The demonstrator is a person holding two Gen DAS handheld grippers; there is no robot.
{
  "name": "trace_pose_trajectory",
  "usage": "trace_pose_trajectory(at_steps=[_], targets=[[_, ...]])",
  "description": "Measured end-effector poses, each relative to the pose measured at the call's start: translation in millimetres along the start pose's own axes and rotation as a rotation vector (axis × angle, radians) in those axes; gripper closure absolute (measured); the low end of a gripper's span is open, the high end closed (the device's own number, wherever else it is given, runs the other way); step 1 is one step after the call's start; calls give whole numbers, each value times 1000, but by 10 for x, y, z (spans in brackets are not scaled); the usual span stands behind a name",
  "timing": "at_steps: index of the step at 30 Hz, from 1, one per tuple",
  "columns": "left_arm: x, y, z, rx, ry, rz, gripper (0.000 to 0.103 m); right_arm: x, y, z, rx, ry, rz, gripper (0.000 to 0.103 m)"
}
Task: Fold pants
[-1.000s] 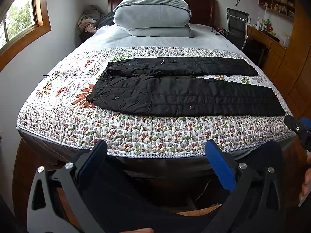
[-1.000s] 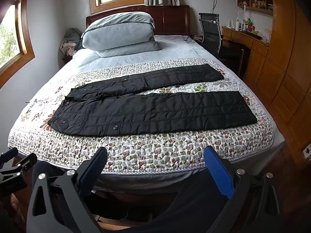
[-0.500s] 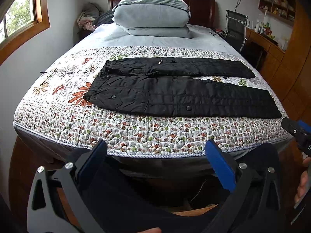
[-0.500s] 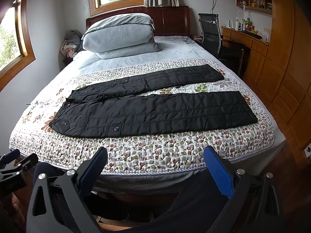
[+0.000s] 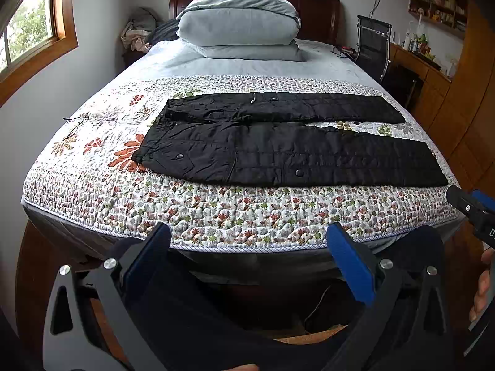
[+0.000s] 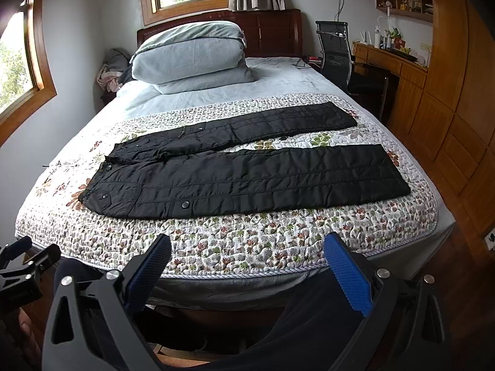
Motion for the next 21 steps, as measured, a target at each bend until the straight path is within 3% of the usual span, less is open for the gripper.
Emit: trace_pose_trajectory(at_steps=[21], targets=[[13, -17, -7, -4, -4, 12, 3, 10, -5, 2, 1, 2, 2, 3]])
Point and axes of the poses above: each gripper's, at about its wrist camera, not at the fingertips, and z roughly the way its jaws point, y to its left, x to its underside, the point moved 2 cm from there along z, roughly the way its jaws point, and after that the axes turned 11 degrees about z, right-handed, at the moved point
